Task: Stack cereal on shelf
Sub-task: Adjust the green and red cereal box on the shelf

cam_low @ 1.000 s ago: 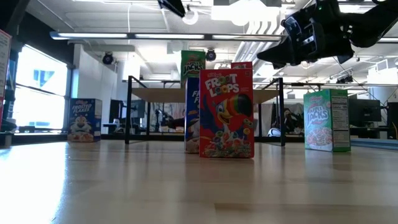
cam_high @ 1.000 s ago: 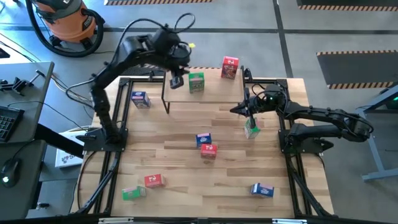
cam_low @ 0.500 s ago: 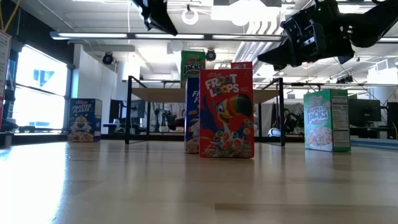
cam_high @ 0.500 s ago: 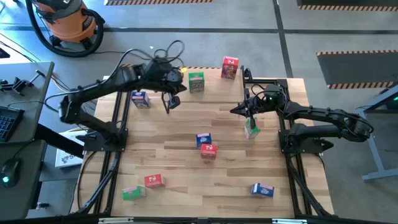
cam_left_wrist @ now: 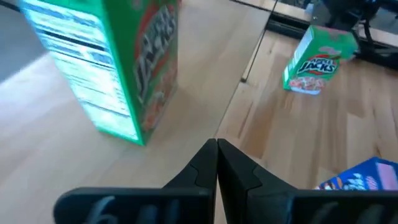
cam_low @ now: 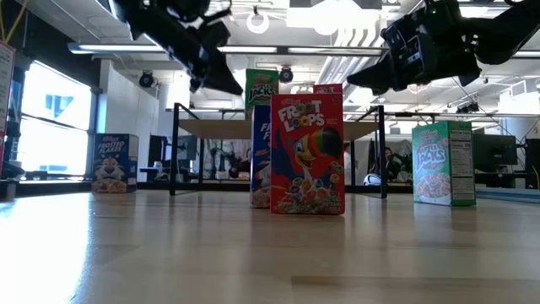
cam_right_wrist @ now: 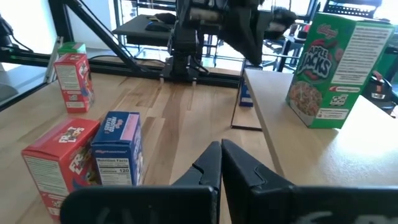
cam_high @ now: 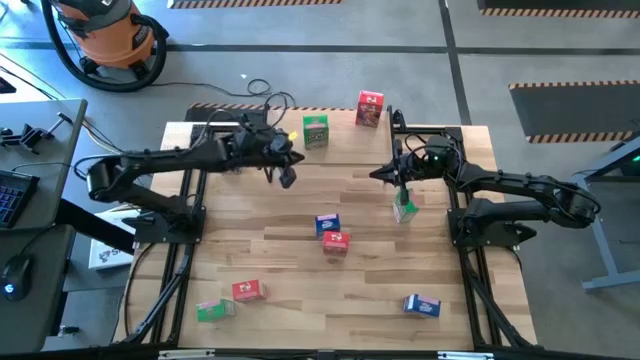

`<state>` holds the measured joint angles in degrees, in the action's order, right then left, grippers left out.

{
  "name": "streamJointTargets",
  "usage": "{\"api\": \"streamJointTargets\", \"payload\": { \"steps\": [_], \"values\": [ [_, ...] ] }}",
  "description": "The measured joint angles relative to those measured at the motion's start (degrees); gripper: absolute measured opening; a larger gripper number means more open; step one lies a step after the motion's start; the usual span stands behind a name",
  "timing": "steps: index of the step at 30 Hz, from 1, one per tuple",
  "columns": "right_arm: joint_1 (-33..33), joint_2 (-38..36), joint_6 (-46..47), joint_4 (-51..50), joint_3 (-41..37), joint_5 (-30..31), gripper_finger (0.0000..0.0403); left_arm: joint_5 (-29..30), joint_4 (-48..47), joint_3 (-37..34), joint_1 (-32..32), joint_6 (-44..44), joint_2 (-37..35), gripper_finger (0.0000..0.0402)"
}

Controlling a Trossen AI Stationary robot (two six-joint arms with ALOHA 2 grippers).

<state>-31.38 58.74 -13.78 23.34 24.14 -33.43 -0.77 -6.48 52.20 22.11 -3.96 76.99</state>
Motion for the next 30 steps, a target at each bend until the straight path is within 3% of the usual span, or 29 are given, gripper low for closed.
{"api": "streamJointTargets", "payload": {
  "steps": [14, 30],
  "values": [
    [0.04, 0.0, 1.31, 0.04, 0.0, 0.0, 0.0, 4.63, 21.16, -0.04, 3.07, -1.51, 14.11, 0.0],
    [0.04, 0.0, 1.13, 0.1, 0.0, 0.02, 0.0, 6.43, 33.91, -0.04, 6.68, 0.22, 21.2, 0.0]
  ]
}}
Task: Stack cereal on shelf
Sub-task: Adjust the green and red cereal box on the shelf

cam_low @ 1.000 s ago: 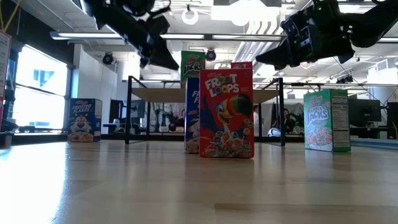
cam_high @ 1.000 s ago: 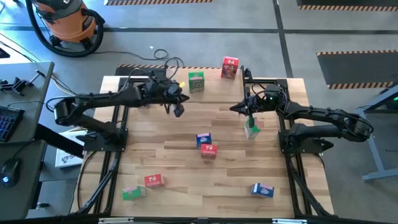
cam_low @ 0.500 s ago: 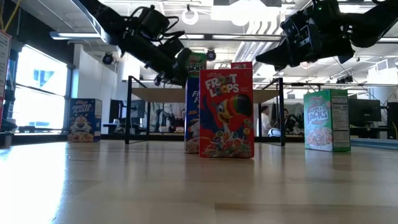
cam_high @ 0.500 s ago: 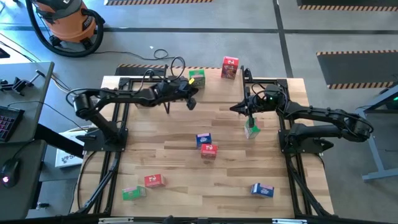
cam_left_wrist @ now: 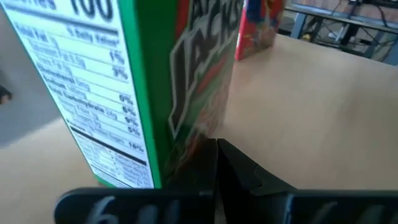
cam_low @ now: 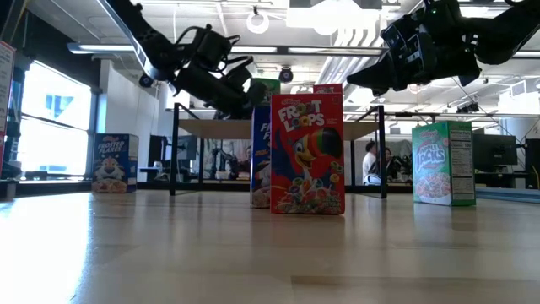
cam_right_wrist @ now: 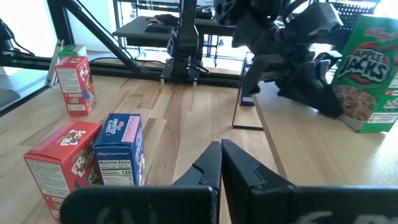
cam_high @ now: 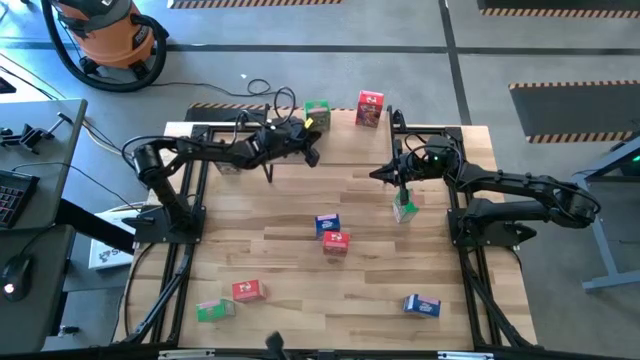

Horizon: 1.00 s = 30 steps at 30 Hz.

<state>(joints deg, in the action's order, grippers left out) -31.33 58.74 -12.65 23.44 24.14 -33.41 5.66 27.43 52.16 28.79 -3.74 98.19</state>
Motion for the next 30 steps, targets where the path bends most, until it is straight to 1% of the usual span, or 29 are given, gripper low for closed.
{"api": "streamJointTargets", "payload": {
  "steps": [6, 9, 12, 14, 16, 18, 19, 21, 26, 30],
  "values": [
    [0.0, 0.02, -0.02, -0.02, 0.0, 0.0, 0.0, -0.73, -0.74, 0.06, 0.86, 2.63, -1.78, 0.0],
    [0.0, 0.0, 0.14, -0.05, 0.0, 0.0, 0.0, -0.66, -3.78, 0.07, 0.31, 3.32, -5.06, 0.0],
    [0.0, 0.0, 0.1, -0.07, 0.0, 0.0, 0.0, 0.25, -9.79, 0.07, -0.71, 2.88, -9.23, 0.0],
    [0.0, 0.0, 0.02, -0.15, 0.0, 0.0, 0.0, 3.03, -14.36, 0.11, -1.49, 0.96, -11.5, 0.0],
    [0.0, 0.0, -0.04, -0.15, 0.0, 0.0, 0.0, 7.91, -18.14, 0.11, -1.87, -2.63, -12.71, 0.0],
    [0.0, 0.0, -0.03, -0.09, 0.0, 0.0, 0.0, 12.96, -19.84, 0.11, -1.62, -5.72, -12.87, 0.0],
    [0.0, 0.0, -0.02, -0.09, 0.0, 0.0, 0.0, 14.4, -19.76, 0.09, -1.26, -6.56, -12.85, 0.0],
    [0.0, 0.0, -0.02, -0.1, 0.0, 0.0, 0.0, 15.05, -17.6, 0.11, -0.45, -7.53, -12.12, 0.0],
    [0.0, 0.0, 0.16, -0.11, 0.0, 0.0, 0.0, 12.42, -10.24, 0.07, 1.42, -8.21, -8.18, 0.0],
    [0.0, 0.01, 0.16, -0.11, 0.0, 0.0, 0.0, 11.94, -5.12, 0.07, 2.1, -8.16, -5.56, 0.0]
  ]
}}
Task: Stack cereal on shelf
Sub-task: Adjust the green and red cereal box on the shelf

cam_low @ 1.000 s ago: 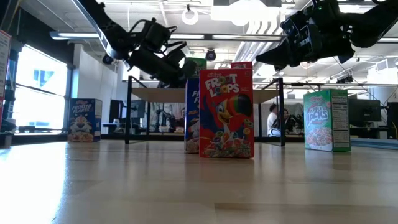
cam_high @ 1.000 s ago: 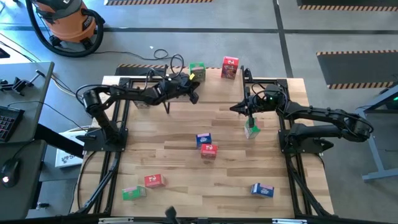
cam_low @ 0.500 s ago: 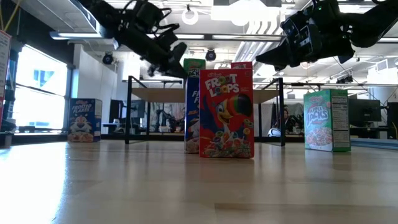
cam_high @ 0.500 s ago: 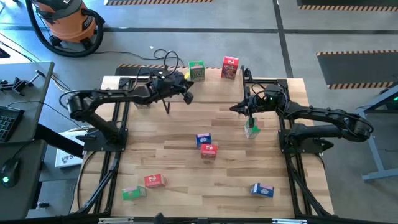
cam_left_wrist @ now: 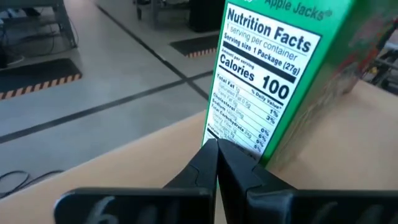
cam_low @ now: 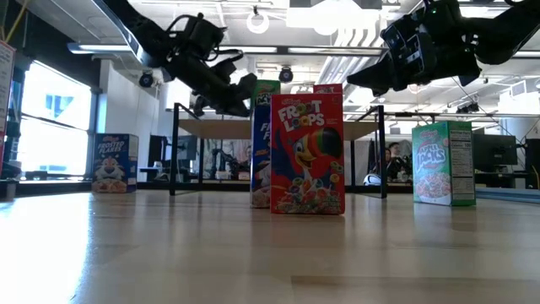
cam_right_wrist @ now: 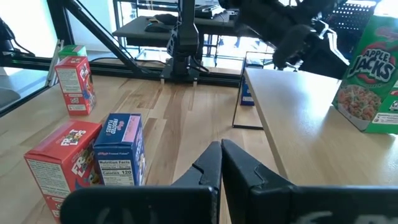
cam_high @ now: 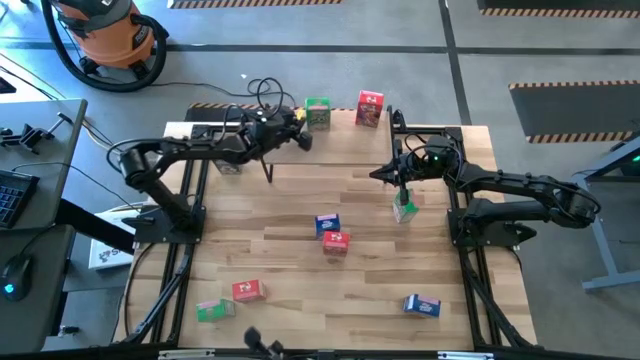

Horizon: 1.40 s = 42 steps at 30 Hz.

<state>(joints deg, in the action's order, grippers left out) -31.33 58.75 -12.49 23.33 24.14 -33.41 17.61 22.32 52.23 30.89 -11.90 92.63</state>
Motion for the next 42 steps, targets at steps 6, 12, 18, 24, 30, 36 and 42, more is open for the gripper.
{"api": "streamJointTargets", "payload": {
  "steps": [6, 12, 18, 24, 30, 36, 42],
  "values": [
    [0.0, -0.01, 0.0, 0.0, 0.0, 0.0, 0.0, -1.35, 4.37, 0.02, 1.03, -0.03, 2.74, 0.0],
    [0.0, -0.01, 0.02, 0.02, 0.0, 0.0, 0.0, -2.09, 8.19, 0.02, 1.49, 0.18, 4.89, 0.0],
    [0.0, -0.01, 0.02, 0.02, 0.0, 0.0, 0.0, -4.99, 11.84, 0.02, 2.17, 0.46, 5.99, 0.0],
    [0.0, -0.01, 0.02, 0.02, 0.0, 0.0, 0.0, -6.19, 11.93, 0.54, 2.17, 4.21, 4.51, 0.0],
    [-0.02, -0.01, 0.02, -0.02, 0.0, 0.0, 0.0, -8.12, 3.97, 0.55, 2.08, 6.42, -0.95, 0.0],
    [-0.02, 0.01, 0.02, -0.02, 0.0, 0.0, 0.0, -11.66, -3.44, 0.55, -0.05, 10.09, -4.59, 0.0],
    [0.0, -0.01, 0.02, 0.0, 0.0, 0.0, 0.0, -13.2, -3.03, 0.52, -2.3, 11.15, -3.08, 0.0]
  ]
}}
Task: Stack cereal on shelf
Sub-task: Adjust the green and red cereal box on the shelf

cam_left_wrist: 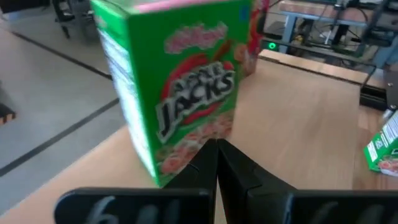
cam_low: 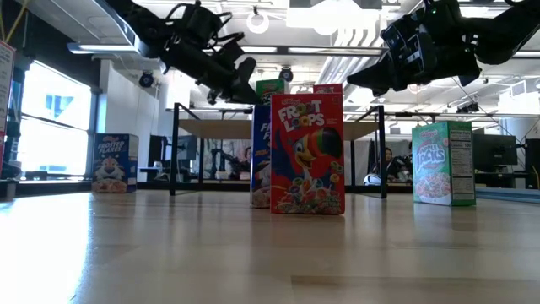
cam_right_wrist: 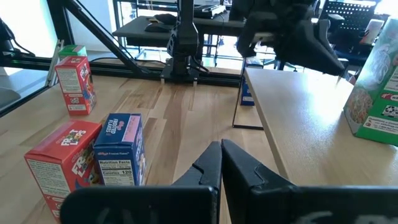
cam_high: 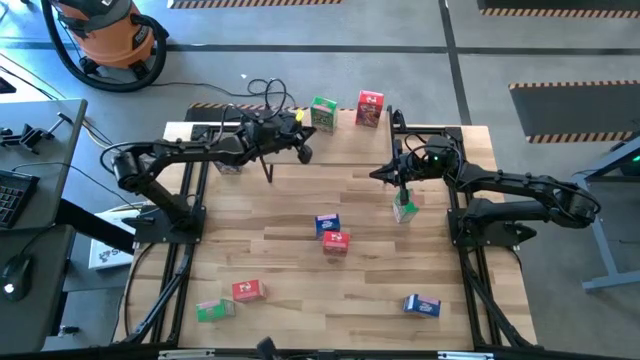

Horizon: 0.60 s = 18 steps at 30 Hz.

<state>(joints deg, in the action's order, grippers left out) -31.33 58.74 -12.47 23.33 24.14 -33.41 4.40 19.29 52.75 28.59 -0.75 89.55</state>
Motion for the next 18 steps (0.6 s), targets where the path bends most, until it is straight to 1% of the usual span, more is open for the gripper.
{"api": "streamJointTargets", "payload": {
  "steps": [1, 8, 11, 18],
  "values": [
    [0.0, 0.0, 0.0, 0.0, 0.0, 0.0, 0.0, -0.02, 0.27, -0.02, -0.03, -0.04, 0.55, 0.0],
    [0.0, 0.0, 0.0, 0.04, 0.0, 0.0, 0.0, 0.83, 11.42, -0.04, 0.75, -0.09, 6.67, 0.0],
    [-0.01, 0.02, 0.0, 0.06, 0.0, 0.01, 0.0, 0.52, 14.23, 0.02, 0.8, -0.48, 8.44, 0.0],
    [-0.02, 0.01, 0.0, 0.07, 0.0, 0.11, 0.0, -0.18, 13.99, 3.34, 0.95, 0.0, 11.36, 0.0]
  ]
}}
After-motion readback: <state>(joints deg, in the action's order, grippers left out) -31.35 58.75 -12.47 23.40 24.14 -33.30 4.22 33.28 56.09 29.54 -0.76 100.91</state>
